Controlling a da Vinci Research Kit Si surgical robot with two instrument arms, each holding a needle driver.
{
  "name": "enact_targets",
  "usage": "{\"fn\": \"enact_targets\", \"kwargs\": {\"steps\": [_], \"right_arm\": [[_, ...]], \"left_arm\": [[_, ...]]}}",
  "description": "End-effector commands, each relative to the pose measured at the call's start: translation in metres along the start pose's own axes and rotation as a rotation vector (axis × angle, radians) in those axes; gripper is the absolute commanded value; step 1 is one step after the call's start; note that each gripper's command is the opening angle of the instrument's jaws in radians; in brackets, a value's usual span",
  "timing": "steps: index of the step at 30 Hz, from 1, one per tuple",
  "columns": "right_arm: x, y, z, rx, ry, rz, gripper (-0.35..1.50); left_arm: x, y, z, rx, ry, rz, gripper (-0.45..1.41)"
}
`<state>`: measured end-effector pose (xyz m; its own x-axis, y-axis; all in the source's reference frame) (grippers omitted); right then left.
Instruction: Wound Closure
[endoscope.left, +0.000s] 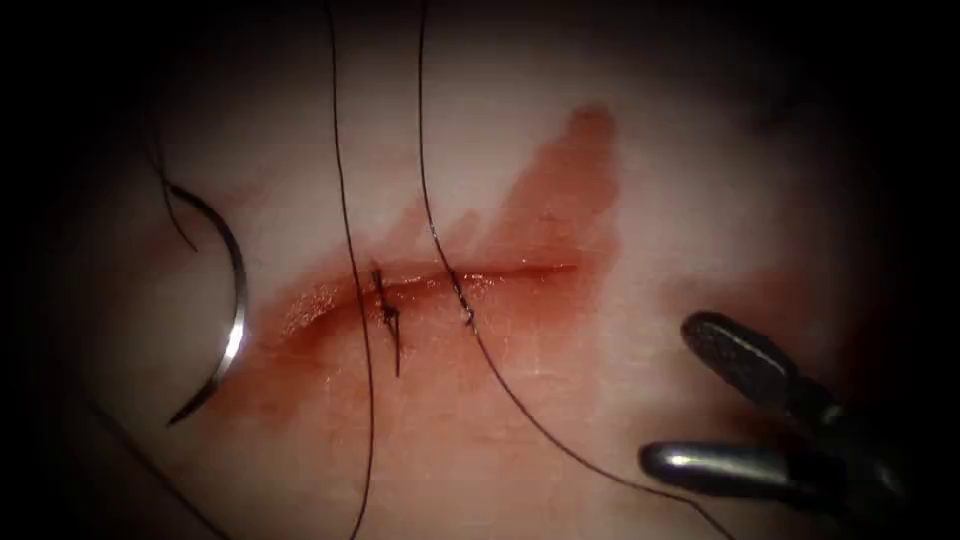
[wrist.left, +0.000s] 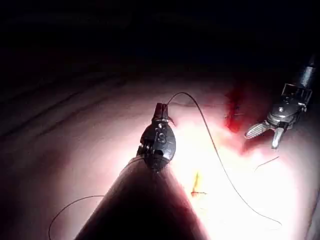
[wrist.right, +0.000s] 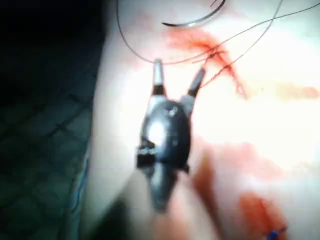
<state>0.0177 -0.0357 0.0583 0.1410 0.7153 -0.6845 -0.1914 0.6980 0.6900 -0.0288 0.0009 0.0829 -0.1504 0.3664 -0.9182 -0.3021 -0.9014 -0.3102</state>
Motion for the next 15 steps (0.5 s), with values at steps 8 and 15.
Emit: {"fn": "enact_targets", "kwargs": {"steps": [8,15], "right_arm": [[0.0026,-0.0011,-0.0047,0.154,-0.041,-0.049,1.43],[0.0020,0.0022,0.0015,0.165,-0.142,-0.115,-0.35]], "left_arm": [[0.0013,0.0024,-0.0006,-0.034,0.022,0.017,-0.45],[0.0014,0.0075,-0.0036,-0.044,0.081,-0.027,-0.45]]}}
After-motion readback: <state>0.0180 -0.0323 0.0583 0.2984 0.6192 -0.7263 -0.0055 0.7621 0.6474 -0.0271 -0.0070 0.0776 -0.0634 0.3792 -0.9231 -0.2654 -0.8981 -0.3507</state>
